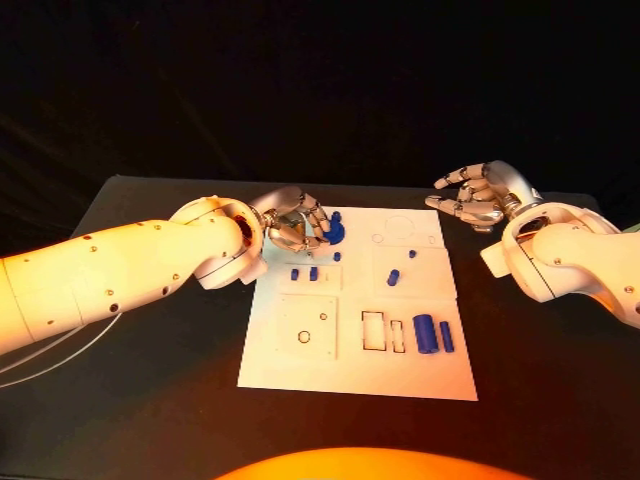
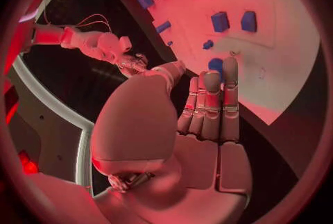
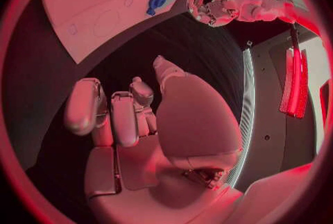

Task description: Assemble the parts on the task board

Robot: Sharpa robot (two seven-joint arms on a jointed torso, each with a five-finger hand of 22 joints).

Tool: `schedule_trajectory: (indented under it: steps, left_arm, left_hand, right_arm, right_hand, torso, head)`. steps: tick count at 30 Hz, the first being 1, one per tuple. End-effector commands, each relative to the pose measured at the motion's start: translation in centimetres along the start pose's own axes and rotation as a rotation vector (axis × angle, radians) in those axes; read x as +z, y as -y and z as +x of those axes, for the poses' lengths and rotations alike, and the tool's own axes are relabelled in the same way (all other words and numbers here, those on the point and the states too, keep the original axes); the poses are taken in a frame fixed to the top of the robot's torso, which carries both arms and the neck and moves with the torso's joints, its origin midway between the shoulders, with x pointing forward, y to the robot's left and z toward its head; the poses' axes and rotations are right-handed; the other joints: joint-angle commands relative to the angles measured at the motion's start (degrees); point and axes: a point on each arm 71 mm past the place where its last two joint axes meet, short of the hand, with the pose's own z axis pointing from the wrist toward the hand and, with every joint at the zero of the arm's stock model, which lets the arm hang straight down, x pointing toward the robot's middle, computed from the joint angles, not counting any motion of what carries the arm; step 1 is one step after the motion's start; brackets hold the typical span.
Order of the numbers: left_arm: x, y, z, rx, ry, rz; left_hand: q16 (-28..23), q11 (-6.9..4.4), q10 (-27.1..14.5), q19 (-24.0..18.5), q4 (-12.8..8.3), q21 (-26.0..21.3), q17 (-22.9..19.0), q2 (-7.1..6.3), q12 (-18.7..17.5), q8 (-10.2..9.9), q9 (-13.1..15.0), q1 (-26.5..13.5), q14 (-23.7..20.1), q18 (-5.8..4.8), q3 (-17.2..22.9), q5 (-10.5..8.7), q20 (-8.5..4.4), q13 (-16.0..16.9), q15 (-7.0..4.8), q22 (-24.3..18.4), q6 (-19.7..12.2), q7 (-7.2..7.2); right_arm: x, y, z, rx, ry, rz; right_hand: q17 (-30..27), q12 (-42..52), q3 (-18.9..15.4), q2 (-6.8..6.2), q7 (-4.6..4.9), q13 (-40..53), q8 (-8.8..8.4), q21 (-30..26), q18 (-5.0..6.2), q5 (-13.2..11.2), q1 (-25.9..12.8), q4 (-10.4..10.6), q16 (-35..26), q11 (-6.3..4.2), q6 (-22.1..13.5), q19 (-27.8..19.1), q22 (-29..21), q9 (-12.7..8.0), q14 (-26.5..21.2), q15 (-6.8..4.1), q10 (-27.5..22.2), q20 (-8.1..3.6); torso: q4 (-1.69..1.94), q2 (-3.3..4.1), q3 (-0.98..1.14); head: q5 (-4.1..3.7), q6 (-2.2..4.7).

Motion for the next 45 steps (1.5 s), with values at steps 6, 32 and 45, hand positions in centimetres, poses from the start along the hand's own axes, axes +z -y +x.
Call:
schedule_trajectory:
  steps: [6, 32, 45]
  left_arm:
    - [1.3, 1.2, 1.7, 0.280, 0.018, 0.218]
    - [4.2, 0.8, 4.0, 0.488, -0.135, 0.097]
    - [4.6, 1.0, 3.9, 0.483, -0.103, 0.096]
  left_hand:
    - [0.77, -0.15, 0.85, 0.57, -0.81, -0.04, -2.11, -1.17, -4.53, -2.35, -4.83, 0.48, 0.19, 0.63, 0.44, -0.51, -0.30, -4.91, 0.04, 0.05, 2.06, -0.64]
    - [9.68, -0.01, 2.08, 2.52, -0.56, 3.58, 1.72, -1.05, -7.07, -3.20, -8.58, 0.78, 5.07, 0.40, -1.68, -0.82, -0.19, -8.51, 0.19, 3.00, 5.48, -1.13]
    - [12.84, -0.16, 4.41, 3.80, -1.76, 7.45, 2.58, -0.25, -7.37, -3.82, -10.32, 2.56, 5.98, -0.07, 1.09, -0.86, -0.30, -9.66, 0.02, 7.07, 7.26, -1.07]
  right_arm:
    - [0.0, -0.2, 0.2, -0.005, -0.016, -0.019]
    - [0.0, -0.4, 0.5, -0.003, -0.021, -0.023]
    - [0.0, -0.4, 0.5, -0.002, -0.020, -0.027]
  right_hand:
    - [0.01, -0.05, -0.03, 0.01, -0.06, 0.00, 0.30, -0.17, 0.68, 0.09, -0.67, 0.26, -0.24, 0.05, -0.38, 0.51, 0.04, -0.09, 2.10, -0.40, -0.33, -0.06]
    - [0.01, -0.05, -0.03, 0.01, -0.06, 0.00, 0.30, -0.17, 0.68, 0.09, -0.67, 0.26, -0.24, 0.05, -0.38, 0.51, 0.04, -0.09, 2.10, -0.40, -0.33, -0.06]
    - [0.12, 0.10, 0.07, 0.09, -0.06, 0.11, 0.39, -0.12, 0.67, 0.12, -0.57, 0.16, -0.20, 0.04, -0.39, 0.57, 0.10, -0.10, 2.14, -0.41, -0.22, -0.07]
  torso:
    - [-0.06, 0.08, 0.02]
    - [-0.13, 0.13, 0.18]
    - [-0.04, 0.03, 0.14]
  head:
    - [-0.41, 0.48]
    - [-0.36, 0.91]
    - [-0.48, 0.82]
